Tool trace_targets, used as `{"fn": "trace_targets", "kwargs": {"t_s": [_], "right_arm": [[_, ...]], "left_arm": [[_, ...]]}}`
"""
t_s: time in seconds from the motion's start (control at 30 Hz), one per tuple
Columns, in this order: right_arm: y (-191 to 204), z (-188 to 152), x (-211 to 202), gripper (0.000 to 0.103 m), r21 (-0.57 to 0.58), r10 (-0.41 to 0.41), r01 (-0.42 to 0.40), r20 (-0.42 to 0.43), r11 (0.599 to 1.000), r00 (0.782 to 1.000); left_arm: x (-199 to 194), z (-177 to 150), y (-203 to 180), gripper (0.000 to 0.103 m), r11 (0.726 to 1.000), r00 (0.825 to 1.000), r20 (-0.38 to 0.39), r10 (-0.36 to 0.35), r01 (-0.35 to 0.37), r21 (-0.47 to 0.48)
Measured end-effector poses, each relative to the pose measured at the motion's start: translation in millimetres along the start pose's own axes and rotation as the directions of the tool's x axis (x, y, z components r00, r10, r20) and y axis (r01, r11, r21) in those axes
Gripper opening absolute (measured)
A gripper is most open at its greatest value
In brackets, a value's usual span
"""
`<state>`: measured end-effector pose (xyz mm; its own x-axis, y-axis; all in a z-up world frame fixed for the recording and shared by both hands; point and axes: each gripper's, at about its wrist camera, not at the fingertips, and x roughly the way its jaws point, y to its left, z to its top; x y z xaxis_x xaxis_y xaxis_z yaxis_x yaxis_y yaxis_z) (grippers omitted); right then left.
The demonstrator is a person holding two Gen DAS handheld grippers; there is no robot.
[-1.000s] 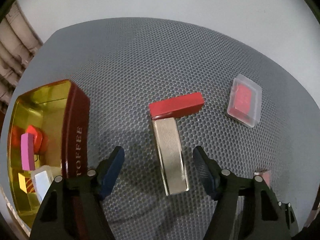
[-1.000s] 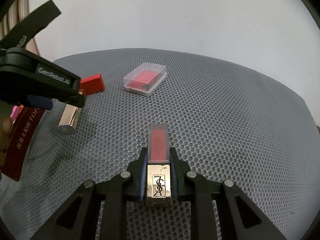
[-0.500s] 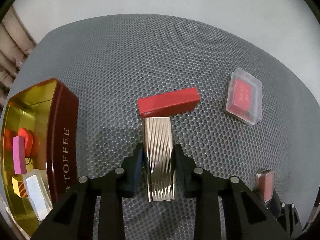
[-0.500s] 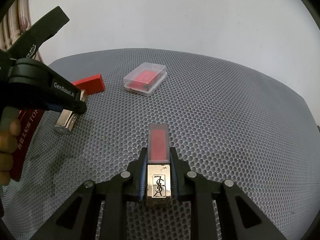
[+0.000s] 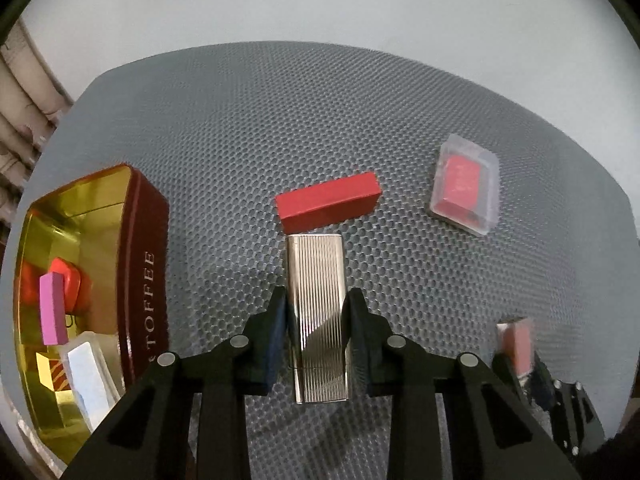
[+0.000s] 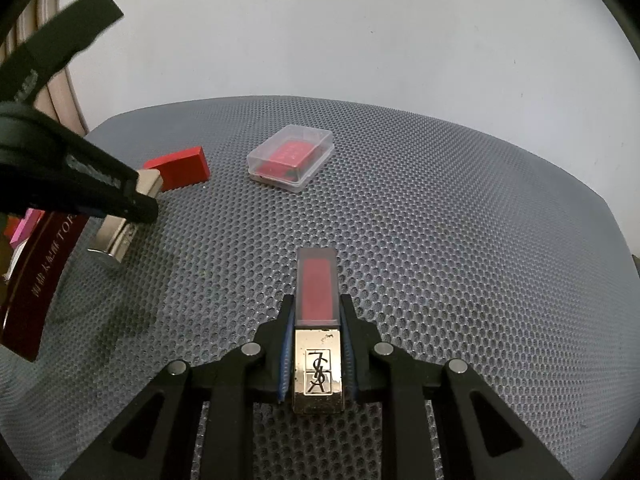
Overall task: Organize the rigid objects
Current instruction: 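Carry the ribbed gold case over the gold tin with the left gripper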
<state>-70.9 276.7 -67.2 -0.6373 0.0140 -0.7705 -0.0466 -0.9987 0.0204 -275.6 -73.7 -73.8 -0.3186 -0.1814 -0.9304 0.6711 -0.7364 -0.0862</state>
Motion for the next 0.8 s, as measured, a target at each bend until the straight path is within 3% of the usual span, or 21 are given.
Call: {"fn": "trace_targets", "kwargs": {"t_s": [0.5,0.7,0.8], "right_arm": [[2,5,7,0.021,-0.009,-0.012,0.012,-0.002,1.000,1.000],[2,6,8,0.021,-0.010,-0.013,0.013,-0.002,1.000,1.000],[3,6,8,0.021,-0.011,-0.015,0.015,-0.001,1.000,1.000]], "left_arm": [[-44,-11,2,0.027,1.000,0.999,0.049,0.010,-0.009,-0.011],[-66,-28,16,0.027,0.999,0.997,0.071,0.033,-0.030,-0.037],[-64,-18,30,0.027,0.997,0.996,0.076,0.043,-0.039,-0.060]]}}
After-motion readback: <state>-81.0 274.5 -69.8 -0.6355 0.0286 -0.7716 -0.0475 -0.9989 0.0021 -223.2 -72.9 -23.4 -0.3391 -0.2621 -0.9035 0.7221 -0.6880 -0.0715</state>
